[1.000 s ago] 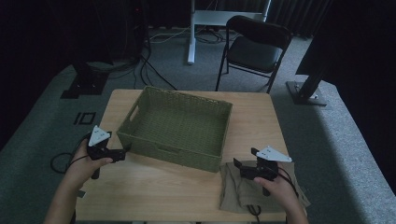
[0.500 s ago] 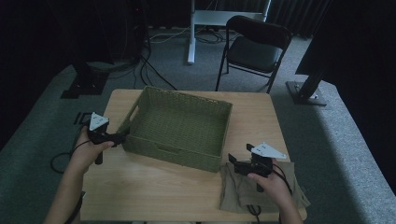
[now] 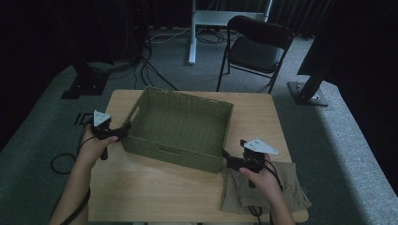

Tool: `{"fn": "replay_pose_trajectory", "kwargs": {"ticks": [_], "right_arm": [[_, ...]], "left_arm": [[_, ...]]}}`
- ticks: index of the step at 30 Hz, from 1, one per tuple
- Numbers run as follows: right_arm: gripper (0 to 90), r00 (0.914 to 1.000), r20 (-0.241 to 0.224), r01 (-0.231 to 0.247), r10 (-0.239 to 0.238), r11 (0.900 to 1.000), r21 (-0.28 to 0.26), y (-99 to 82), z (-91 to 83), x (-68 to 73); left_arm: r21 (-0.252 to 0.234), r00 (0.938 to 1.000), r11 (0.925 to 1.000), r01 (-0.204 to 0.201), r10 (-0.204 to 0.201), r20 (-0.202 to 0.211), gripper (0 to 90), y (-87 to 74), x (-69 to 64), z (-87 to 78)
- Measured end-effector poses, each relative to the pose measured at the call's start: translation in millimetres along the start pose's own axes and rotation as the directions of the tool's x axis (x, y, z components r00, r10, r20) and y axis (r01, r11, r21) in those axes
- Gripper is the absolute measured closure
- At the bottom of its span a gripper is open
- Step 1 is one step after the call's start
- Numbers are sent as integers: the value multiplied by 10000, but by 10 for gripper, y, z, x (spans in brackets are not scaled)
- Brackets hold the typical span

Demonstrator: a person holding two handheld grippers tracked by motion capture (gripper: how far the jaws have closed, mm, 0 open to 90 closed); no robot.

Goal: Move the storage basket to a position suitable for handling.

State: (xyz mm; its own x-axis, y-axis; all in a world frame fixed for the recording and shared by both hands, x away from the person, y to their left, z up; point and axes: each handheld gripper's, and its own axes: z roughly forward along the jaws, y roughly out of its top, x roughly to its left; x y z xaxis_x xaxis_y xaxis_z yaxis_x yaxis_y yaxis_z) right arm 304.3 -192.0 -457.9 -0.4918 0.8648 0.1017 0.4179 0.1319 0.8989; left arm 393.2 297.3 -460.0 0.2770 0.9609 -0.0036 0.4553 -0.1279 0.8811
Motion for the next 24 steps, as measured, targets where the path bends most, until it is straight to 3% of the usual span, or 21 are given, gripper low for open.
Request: {"fn": "replay_pose_trajectory", "kwargs": {"ticks": [5, 9, 10, 13, 17, 18, 24], "right_arm": [[147, 9993, 259, 256, -263, 9993, 263, 14, 133, 82], [170, 9986, 469, 221, -239, 9990, 391, -11, 218, 121], [195, 9983, 538, 208, -231, 9989, 420, -19, 237, 131], [273, 9969, 753, 181, -217, 9987, 474, -48, 290, 158], [401, 9987, 466, -241, 216, 9982, 552, -61, 312, 177], [423, 9988, 409, -287, 263, 9978, 600, -57, 311, 184], [533, 9962, 674, -617, 555, 9937, 937, -35, 333, 262]], "left_arm": [[593, 9999, 9981, -155, 153, 39, 187, -19, -23, 109], [473, 10000, 9989, -34, 35, -16, 348, -43, -45, 164], [486, 9999, 9988, -51, 56, -99, 393, -48, -48, 179], [556, 9992, 9977, 397, -394, -70, 467, -47, -57, 185], [1026, 9999, 9947, 96, -93, -39, 564, -66, -105, 189], [987, 9994, 9946, 329, -338, 73, 595, -72, -111, 190], [1040, 9995, 9942, 283, -269, -147, 705, -68, -164, 184]]}}
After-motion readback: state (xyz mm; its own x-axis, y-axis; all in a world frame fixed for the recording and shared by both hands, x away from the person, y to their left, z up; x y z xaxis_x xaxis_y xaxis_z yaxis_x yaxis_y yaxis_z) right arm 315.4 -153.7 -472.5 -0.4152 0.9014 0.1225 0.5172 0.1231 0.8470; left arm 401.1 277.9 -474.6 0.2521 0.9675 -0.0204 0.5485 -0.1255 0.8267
